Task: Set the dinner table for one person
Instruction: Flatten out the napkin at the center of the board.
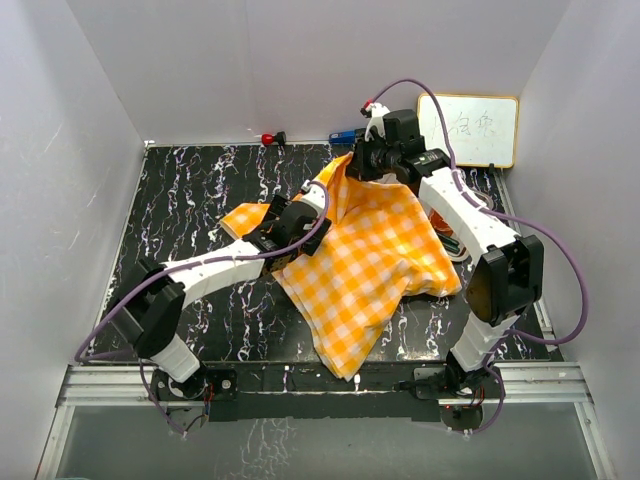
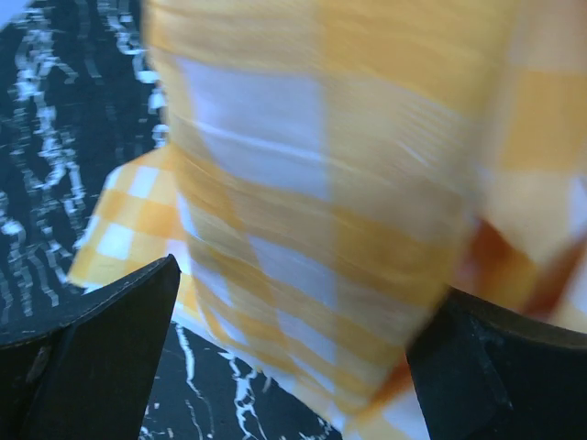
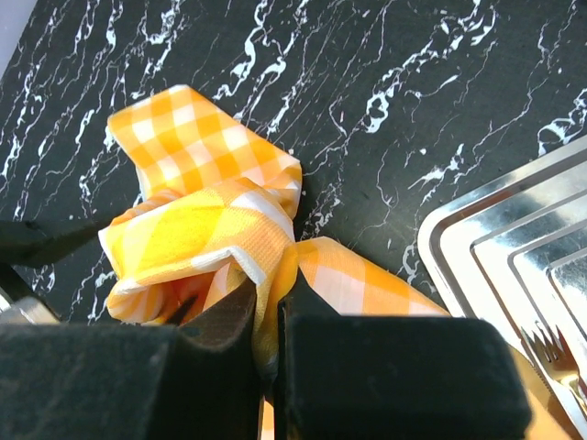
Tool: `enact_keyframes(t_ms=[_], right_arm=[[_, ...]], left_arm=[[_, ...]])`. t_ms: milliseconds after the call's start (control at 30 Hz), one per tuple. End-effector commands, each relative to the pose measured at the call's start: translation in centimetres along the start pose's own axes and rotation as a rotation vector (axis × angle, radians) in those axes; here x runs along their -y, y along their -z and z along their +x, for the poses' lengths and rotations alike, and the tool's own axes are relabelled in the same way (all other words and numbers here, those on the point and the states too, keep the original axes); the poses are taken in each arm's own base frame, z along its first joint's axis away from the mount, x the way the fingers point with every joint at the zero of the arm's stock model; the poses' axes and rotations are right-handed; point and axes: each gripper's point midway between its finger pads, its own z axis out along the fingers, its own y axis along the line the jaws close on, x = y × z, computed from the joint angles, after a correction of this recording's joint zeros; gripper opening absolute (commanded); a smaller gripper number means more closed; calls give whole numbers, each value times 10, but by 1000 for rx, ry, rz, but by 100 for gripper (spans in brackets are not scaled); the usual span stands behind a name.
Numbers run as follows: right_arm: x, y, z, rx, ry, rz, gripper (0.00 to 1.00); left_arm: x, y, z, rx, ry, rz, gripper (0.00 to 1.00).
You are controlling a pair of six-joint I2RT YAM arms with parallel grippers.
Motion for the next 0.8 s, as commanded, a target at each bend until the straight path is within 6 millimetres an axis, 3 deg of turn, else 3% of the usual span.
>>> enact_keyframes(t_ms=[0, 133, 267, 333, 367, 400, 567, 767], right_arm=[[-19, 22, -25, 98, 52, -51, 0], [-21, 25, -23, 98, 55, -55, 0], [-21, 27, -22, 104, 53, -54, 0], [-22, 28, -22, 108, 48, -58, 0], [-22, 28, -22, 111, 46, -57, 0], [-22, 29, -22, 110, 43, -55, 0], [-19, 31, -24, 119, 43, -31, 0], [-11, 29, -28, 118, 52, 10, 0]], left_arm=[[-48, 5, -25, 48, 39, -312, 99], [-61, 11, -28, 51, 59, -397, 95], [-57, 15, -34, 85, 100, -354, 69], [-53, 13, -33, 71, 91, -335, 42], [-53, 13, -33, 59, 91, -336, 17], [-55, 14, -33, 50, 96, -353, 0], [-66, 25, -44, 58, 102, -382, 0], [-114, 85, -106, 197, 160, -449, 0]])
